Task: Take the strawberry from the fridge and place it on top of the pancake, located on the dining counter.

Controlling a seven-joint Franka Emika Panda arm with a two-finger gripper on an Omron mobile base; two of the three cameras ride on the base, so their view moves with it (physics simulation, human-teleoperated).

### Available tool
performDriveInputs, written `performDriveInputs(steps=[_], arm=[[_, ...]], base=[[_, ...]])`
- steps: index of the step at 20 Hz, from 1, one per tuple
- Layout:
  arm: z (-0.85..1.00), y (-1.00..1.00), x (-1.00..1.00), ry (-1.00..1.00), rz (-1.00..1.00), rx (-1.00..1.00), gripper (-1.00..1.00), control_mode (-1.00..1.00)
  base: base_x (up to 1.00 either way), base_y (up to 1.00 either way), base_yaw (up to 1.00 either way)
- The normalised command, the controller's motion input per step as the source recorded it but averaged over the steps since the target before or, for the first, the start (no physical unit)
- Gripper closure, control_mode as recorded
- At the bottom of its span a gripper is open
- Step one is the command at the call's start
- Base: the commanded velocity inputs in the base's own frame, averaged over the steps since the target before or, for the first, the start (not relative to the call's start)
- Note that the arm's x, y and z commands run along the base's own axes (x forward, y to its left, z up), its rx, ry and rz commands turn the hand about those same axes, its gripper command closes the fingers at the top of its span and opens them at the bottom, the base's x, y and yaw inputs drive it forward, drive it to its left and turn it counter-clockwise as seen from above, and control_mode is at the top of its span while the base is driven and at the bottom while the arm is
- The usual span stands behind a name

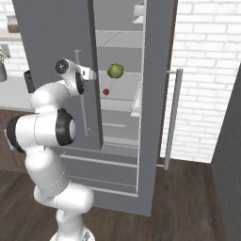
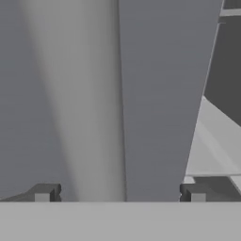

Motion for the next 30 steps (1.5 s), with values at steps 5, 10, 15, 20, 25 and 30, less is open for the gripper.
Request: performDriveInputs(steps=[5, 10, 15, 20, 25, 30], arm=[[-0.12, 0.31, 0.6, 0.01, 0.0, 0.0, 1.0, -1.0], [-0.04, 0.32, 0.2, 0.01, 0.0, 0.0, 1.0, -1.0], [0.0, 0.47, -0.35, 0.02, 0.0, 0.0, 1.0, -1.0], [0.13, 0.53, -0.89, 0.01, -0.01, 0.0, 1.0, -1.0], [0.06, 0.59, -0.91, 0.01, -0.04, 0.0, 1.0, -1.0], [0.0, 0.9, -0.58, 0.08, -0.11, 0.0, 1.0, -1.0]], base=[[0.0, 0.0, 0.0], [0.0, 0.0, 0.0], [0.0, 0.0, 0.0], [0.0, 0.0, 0.0], [0.0, 0.0, 0.0], [0.0, 0.0, 0.0]])
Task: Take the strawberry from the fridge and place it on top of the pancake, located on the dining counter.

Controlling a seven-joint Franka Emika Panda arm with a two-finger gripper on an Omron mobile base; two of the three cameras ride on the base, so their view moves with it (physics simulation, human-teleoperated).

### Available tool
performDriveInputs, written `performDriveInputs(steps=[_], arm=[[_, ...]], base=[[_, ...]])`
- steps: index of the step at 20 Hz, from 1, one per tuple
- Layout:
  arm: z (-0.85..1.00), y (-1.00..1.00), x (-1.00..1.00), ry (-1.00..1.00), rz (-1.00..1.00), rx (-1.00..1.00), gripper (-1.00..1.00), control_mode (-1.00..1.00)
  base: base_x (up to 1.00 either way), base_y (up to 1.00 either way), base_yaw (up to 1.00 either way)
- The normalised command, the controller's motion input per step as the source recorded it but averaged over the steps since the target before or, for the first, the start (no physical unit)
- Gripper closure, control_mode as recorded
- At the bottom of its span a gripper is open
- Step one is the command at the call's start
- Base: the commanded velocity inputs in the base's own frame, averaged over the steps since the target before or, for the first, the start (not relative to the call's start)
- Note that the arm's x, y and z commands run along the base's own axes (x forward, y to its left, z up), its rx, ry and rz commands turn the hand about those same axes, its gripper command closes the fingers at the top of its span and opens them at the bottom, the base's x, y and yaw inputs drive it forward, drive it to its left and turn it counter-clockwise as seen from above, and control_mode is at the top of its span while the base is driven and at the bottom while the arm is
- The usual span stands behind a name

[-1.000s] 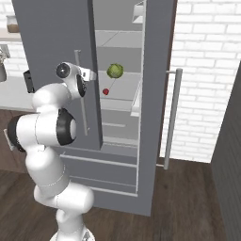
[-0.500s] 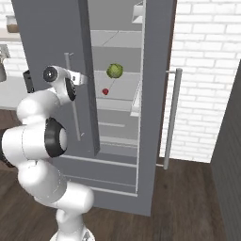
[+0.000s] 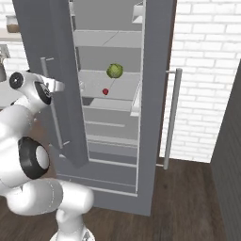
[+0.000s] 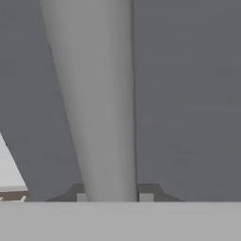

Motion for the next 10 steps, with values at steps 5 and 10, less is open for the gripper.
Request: performDriveInputs(steps=[5, 10], arm=[[0.02, 0.69, -0.35, 0.07, -0.12, -0.01, -1.0, -1.0], [0.06, -0.09, -0.92, 0.0, -0.02, 0.1, -1.0, -1.0]], base=[[0.0, 0.0, 0.0], [0.0, 0.0, 0.0]])
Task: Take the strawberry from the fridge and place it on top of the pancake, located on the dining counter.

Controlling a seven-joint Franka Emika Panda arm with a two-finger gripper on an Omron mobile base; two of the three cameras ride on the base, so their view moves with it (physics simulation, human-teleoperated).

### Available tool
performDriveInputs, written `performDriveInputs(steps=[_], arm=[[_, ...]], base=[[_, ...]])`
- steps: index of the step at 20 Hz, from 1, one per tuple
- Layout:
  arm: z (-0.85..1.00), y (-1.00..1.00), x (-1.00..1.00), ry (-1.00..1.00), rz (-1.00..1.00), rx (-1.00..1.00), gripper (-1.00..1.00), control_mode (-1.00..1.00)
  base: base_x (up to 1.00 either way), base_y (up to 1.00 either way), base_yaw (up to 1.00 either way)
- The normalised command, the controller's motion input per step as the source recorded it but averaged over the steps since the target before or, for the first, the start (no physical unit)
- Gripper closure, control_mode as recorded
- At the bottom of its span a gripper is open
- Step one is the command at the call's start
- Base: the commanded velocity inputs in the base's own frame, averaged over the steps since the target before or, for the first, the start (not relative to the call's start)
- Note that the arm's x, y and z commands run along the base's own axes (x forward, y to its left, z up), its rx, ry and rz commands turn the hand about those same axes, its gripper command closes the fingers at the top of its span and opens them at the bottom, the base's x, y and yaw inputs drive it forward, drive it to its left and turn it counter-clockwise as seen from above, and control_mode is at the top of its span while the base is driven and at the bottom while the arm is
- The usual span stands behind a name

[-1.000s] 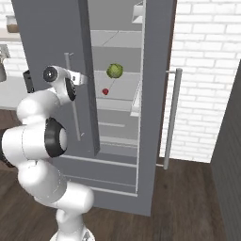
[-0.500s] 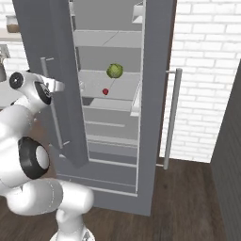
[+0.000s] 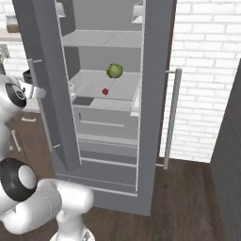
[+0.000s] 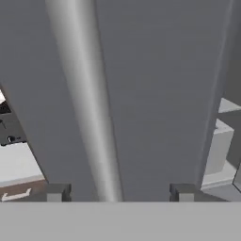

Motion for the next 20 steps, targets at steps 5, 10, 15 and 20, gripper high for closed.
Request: performDriveInputs(steps=[5, 10, 15, 20], arm=[[0.08, -0.68, -0.89, 0.0, 0.0, 0.35, -1.0, -1.0], [0.1, -0.99, -0.37, 0.01, 0.06, 0.47, -1.0, -1.0], [0.01, -0.83, -0.02, 0.01, 0.08, 0.51, -1.0, -1.0], [0.02, -0.42, 0.36, 0.11, 0.04, 0.5, -1.0, -1.0]], base=[[0.0, 0.0, 0.0], [0.0, 0.0, 0.0], [0.0, 0.0, 0.0], [0.0, 0.0, 0.0]])
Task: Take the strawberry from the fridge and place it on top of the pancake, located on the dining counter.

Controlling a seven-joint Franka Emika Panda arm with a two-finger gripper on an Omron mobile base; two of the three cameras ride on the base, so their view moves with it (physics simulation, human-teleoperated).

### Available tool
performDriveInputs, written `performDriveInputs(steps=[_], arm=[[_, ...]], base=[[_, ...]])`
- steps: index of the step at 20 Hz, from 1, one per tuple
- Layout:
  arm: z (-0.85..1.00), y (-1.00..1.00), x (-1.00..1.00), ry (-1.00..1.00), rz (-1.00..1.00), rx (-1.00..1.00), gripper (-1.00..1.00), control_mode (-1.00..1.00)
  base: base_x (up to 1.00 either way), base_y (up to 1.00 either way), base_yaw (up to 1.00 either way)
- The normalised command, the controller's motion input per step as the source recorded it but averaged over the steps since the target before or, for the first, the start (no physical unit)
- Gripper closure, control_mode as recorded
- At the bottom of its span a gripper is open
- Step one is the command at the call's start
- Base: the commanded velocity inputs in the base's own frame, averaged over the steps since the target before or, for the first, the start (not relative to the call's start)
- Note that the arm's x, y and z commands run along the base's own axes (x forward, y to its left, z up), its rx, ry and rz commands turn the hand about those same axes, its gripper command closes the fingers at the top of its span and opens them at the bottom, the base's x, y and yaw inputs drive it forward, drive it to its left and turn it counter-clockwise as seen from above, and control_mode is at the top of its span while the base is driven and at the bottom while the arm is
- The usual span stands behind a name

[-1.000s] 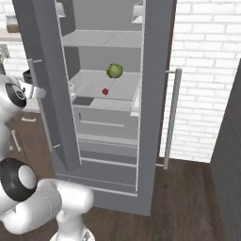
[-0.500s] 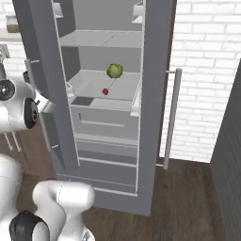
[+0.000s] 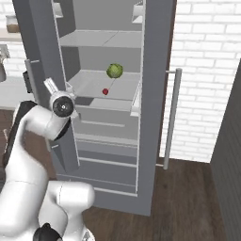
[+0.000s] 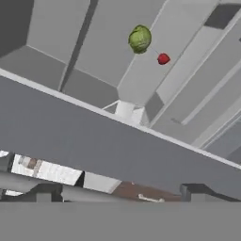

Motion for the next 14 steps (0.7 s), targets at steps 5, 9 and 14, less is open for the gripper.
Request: performDriveInputs(steps=[5, 9, 14], arm=[[0.03, -0.2, 0.62, 0.15, 0.07, 0.29, -1.0, -1.0], [0.0, -0.16, 0.53, 0.11, 0.14, 0.11, -1.0, -1.0], [0.0, -0.06, 0.64, 0.1, 0.17, 0.09, -1.0, -1.0]], base=[[0.0, 0.0, 0.0], [0.0, 0.0, 0.0], [0.0, 0.0, 0.0]])
